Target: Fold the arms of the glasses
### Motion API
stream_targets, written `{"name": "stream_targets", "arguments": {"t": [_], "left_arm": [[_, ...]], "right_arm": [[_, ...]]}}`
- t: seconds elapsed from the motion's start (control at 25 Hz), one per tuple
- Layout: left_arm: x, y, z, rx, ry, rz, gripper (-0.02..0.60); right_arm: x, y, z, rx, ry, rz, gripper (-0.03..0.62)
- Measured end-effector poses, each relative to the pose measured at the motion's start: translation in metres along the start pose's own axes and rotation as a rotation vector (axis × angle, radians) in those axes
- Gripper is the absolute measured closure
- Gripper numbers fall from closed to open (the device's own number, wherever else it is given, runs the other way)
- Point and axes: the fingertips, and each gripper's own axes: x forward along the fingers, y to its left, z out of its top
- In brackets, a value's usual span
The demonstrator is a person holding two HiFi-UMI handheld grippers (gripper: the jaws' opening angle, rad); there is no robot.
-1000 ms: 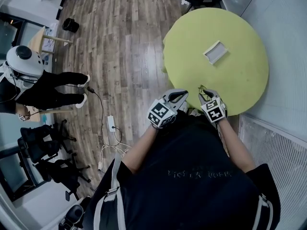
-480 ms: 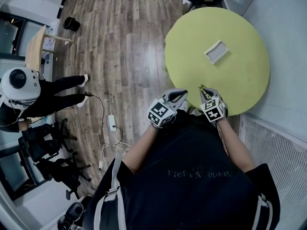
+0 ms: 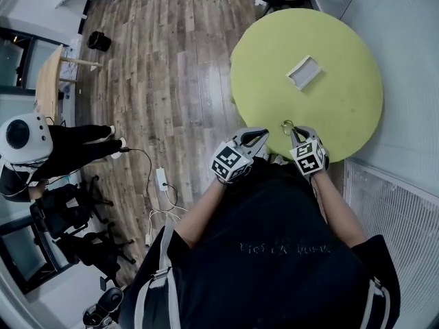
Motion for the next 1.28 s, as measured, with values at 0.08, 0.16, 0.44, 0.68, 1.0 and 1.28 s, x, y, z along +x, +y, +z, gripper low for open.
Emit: {"name": "stream_targets", "arguments": {"t": [0.08,0.16,0.44,0.68,1.0,1.28], "left_arm": [[0.004,-0.002,0.000,0.003,0.004,-0.008,0.561],[0.008,-0.002,0.001,0.008,0.009,-0.014,0.561],[0.015,-0.006,0.000,0.017,0.030,-0.029,0.561],[0.013,-0.010,-0.003,0.015,0.056,-0.034,0.561],[0.009,-0.011,-0.005,0.045,0.070,-0.028,0.561],[0.014,-0.012,-0.008,0.027,0.075,-0.025,0.561]], "right_arm": [[-0.002,-0.004,-0.005,0.023,0.001,0.000,0.546],[-0.003,-0.008,-0.011,0.040,0.010,-0.004,0.547],[-0.004,-0.018,-0.037,0.074,0.035,-0.007,0.549],[-0.005,-0.024,-0.063,0.099,0.085,-0.017,0.549],[0.003,-0.023,-0.093,0.110,0.134,-0.004,0.549],[0.010,-0.023,-0.112,0.118,0.159,0.007,0.549]]}}
